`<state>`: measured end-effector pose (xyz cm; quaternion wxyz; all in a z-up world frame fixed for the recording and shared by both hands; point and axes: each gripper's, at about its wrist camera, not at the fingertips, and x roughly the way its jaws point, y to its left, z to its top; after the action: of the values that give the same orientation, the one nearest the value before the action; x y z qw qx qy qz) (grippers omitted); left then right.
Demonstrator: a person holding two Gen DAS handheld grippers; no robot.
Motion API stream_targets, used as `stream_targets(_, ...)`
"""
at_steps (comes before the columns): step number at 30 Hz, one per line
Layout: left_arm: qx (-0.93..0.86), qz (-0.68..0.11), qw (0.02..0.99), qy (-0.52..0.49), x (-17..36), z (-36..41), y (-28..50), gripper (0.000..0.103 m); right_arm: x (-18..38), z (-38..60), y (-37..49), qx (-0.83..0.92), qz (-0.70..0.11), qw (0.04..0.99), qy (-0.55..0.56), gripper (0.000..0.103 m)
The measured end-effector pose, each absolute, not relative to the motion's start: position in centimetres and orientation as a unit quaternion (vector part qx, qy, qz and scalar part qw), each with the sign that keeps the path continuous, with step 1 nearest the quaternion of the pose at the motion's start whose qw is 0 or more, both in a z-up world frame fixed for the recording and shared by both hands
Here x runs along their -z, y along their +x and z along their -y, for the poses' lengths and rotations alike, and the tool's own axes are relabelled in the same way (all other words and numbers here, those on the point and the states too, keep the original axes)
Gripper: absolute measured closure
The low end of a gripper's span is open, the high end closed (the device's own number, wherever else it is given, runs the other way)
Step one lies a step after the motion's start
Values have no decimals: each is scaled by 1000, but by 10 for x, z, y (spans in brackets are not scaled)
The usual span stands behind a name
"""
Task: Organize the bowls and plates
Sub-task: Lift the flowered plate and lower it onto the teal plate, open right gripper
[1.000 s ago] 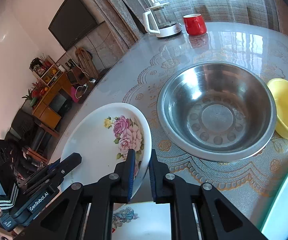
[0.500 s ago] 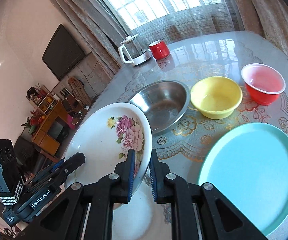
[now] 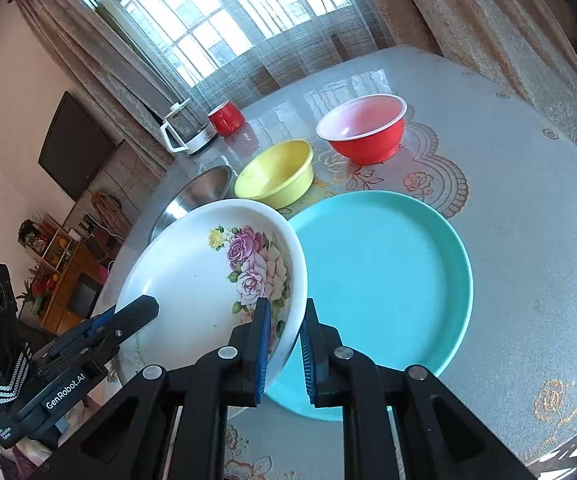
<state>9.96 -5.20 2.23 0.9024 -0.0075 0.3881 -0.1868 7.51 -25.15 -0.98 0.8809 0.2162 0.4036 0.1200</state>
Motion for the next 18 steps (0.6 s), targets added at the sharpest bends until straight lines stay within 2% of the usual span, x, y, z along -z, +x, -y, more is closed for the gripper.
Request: stream_targets(18, 173, -455, 872, 46, 26, 112, 134, 79, 47, 284, 98, -33, -430, 883, 185, 88)
